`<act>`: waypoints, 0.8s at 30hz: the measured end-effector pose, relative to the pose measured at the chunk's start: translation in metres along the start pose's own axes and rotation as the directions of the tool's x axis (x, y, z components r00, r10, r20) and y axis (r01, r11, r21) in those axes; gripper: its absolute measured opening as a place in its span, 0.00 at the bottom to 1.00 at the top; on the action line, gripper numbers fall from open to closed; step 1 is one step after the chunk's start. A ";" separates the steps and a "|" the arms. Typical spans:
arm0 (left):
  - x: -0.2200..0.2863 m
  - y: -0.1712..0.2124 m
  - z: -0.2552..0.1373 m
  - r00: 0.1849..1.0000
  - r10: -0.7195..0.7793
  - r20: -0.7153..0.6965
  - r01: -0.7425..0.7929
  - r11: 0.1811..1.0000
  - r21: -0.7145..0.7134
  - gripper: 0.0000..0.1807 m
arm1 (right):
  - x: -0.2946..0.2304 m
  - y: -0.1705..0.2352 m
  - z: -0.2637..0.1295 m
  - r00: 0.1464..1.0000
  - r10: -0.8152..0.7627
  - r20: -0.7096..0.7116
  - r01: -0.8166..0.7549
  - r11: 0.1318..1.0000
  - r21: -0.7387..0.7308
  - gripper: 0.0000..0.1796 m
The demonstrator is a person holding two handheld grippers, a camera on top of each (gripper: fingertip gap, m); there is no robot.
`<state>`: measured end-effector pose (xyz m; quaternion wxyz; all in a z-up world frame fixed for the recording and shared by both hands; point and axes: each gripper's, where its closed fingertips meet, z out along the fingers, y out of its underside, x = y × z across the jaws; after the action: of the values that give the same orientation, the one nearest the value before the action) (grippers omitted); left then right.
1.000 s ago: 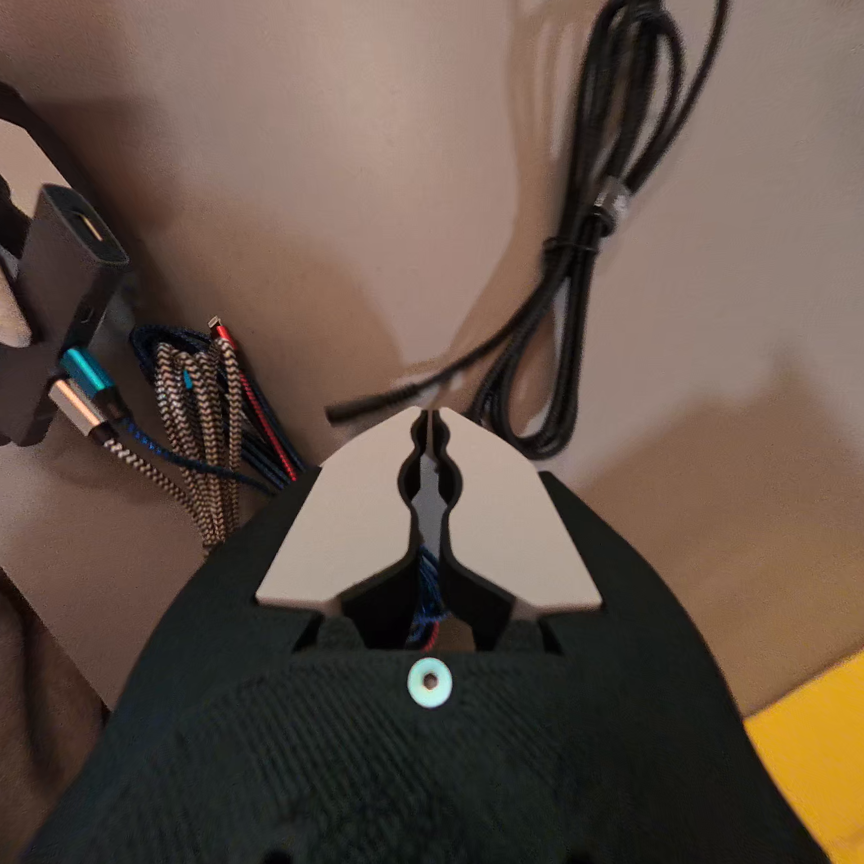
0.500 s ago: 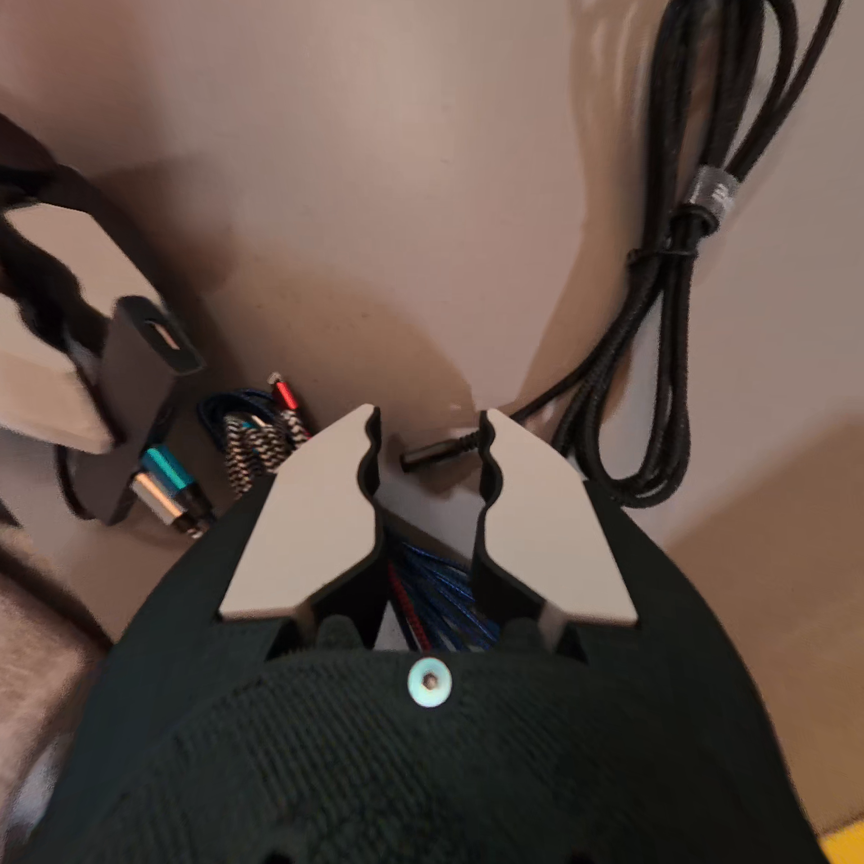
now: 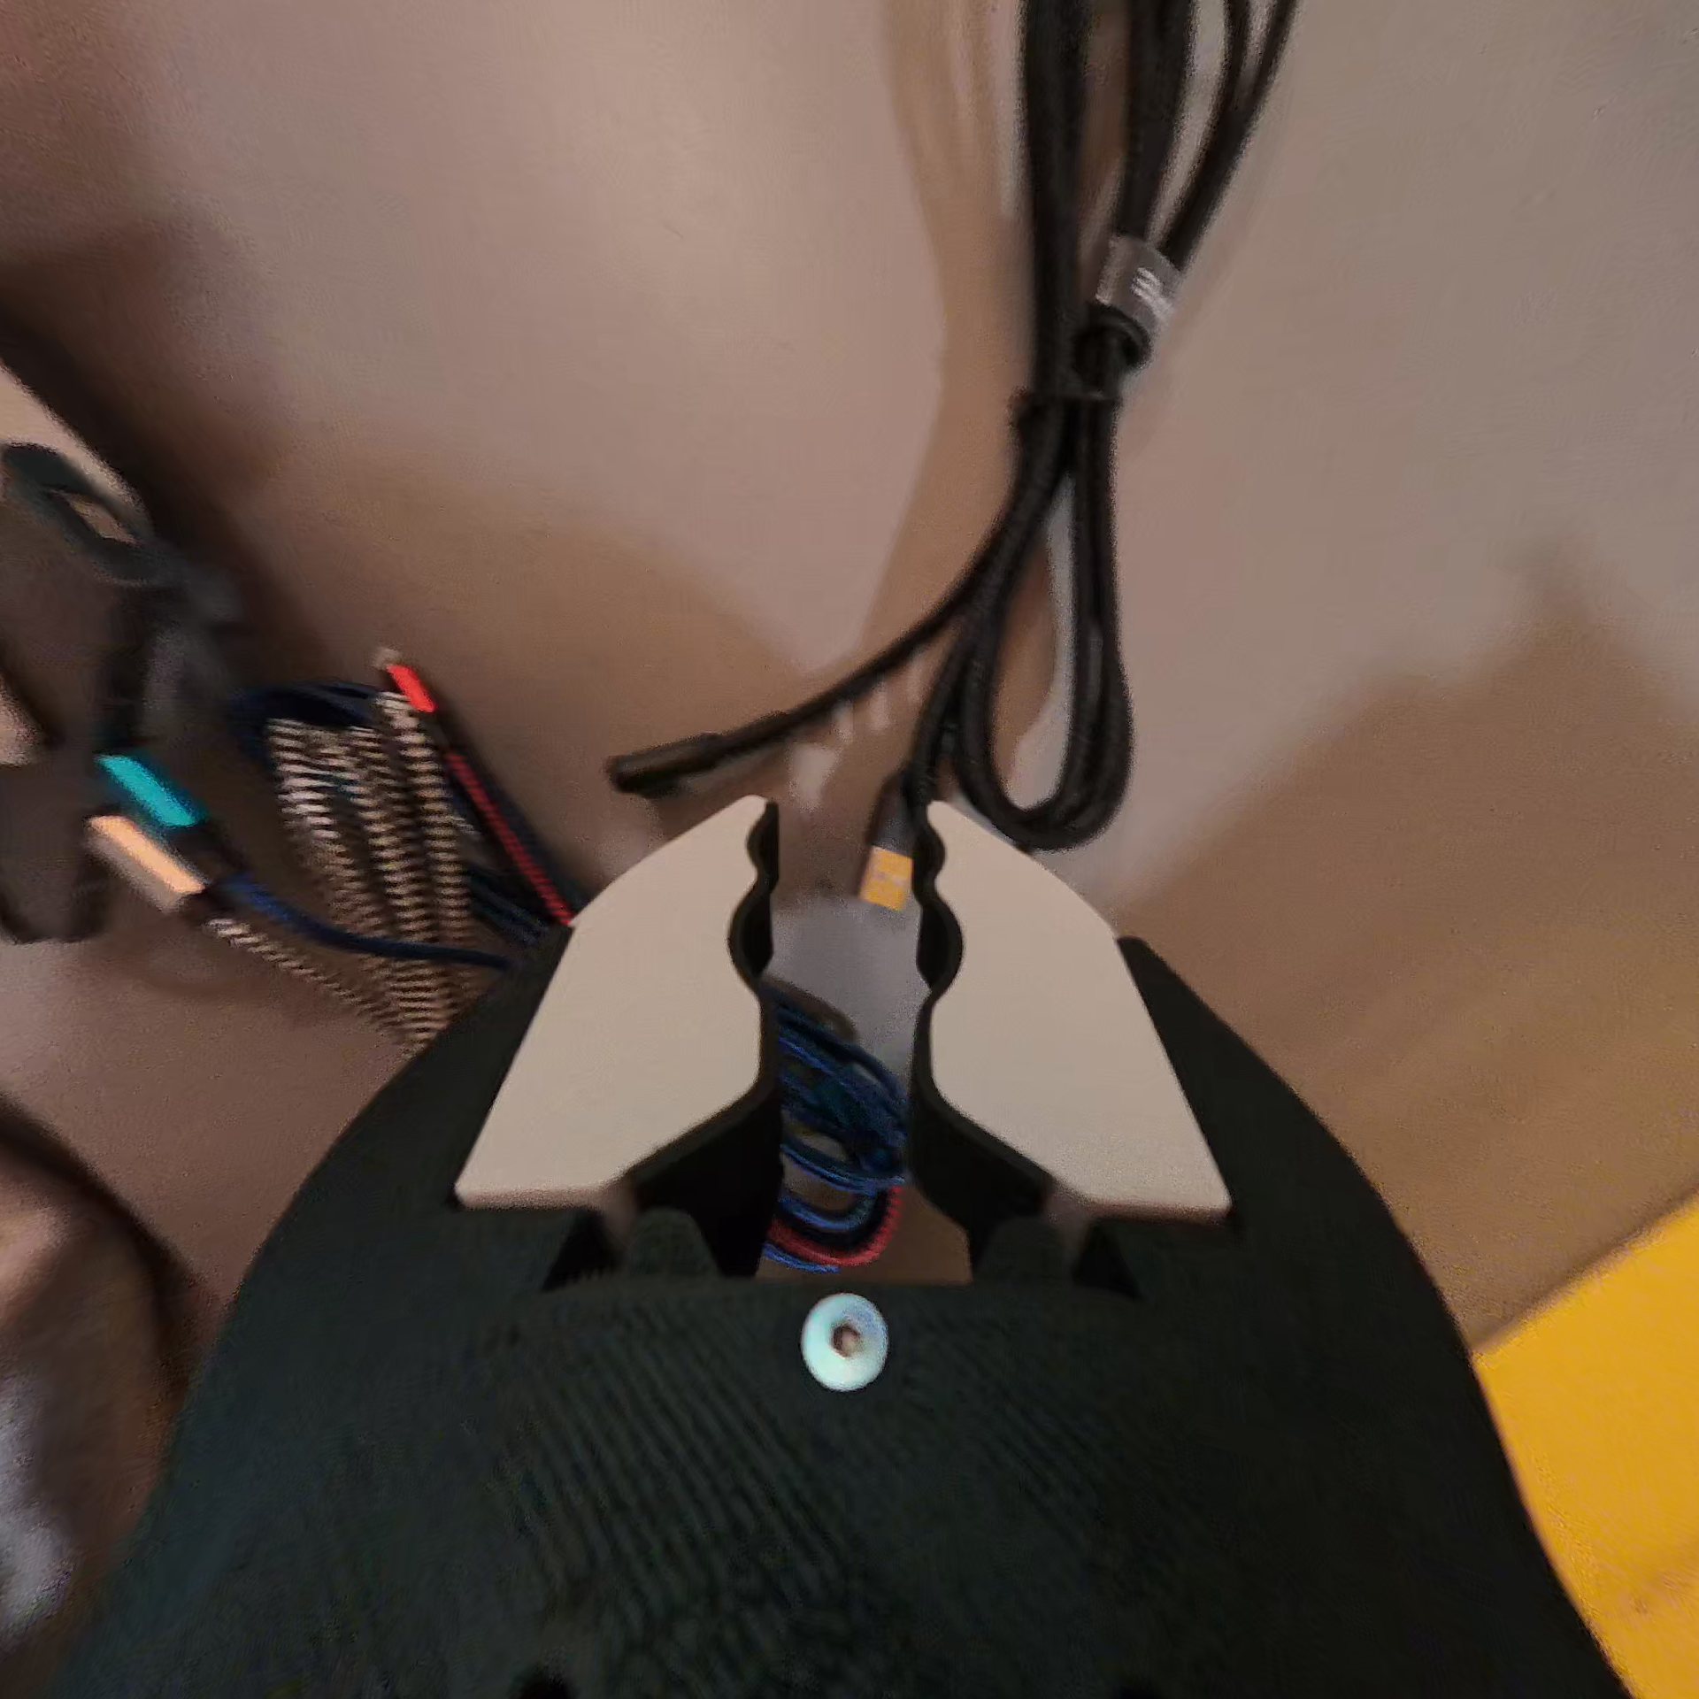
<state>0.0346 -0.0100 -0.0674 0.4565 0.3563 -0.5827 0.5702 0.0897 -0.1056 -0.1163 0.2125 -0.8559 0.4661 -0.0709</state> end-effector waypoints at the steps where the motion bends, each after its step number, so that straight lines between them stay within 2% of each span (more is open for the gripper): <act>1: 0.000 0.000 0.000 1.000 0.000 0.000 0.000 1.000 0.000 0.05 | -0.008 -0.005 -0.001 0.999 0.003 0.039 -0.003 1.000 0.021 0.15; 7: 0.000 0.000 0.000 1.000 0.000 -0.001 0.000 1.000 -0.001 0.05 | -0.030 -0.013 0.012 0.998 -0.019 0.057 0.018 1.000 0.019 0.18; 10: 0.000 0.001 0.000 1.000 0.002 0.001 -0.002 1.000 -0.004 0.05 | -0.021 0.000 0.024 0.996 -0.074 -0.044 0.070 0.995 -0.070 0.20; 15: 0.000 0.002 0.001 1.000 0.003 0.004 -0.003 1.000 -0.009 0.05 | -0.007 0.010 0.018 0.997 -0.057 -0.059 0.051 0.993 -0.103 0.18; 17: 0.000 0.002 0.001 1.000 0.004 0.003 -0.004 1.000 -0.010 0.05 | 0.000 0.013 0.013 0.998 -0.040 -0.058 0.034 0.994 -0.106 0.15; 21: 0.000 0.002 0.001 1.000 0.004 0.003 -0.004 1.000 -0.010 0.05 | 0.026 0.029 0.008 0.987 -0.063 -0.145 0.037 0.984 -0.177 0.06; 24: 0.000 0.002 0.001 1.000 0.003 0.003 -0.003 1.000 -0.011 0.05 | 0.022 0.027 0.009 0.996 -0.027 -0.083 0.015 0.990 -0.143 0.05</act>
<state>0.0325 -0.0105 -0.0678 0.4567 0.3536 -0.5871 0.5673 0.0844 -0.1342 -0.1381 0.1301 -0.8700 0.4695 -0.0759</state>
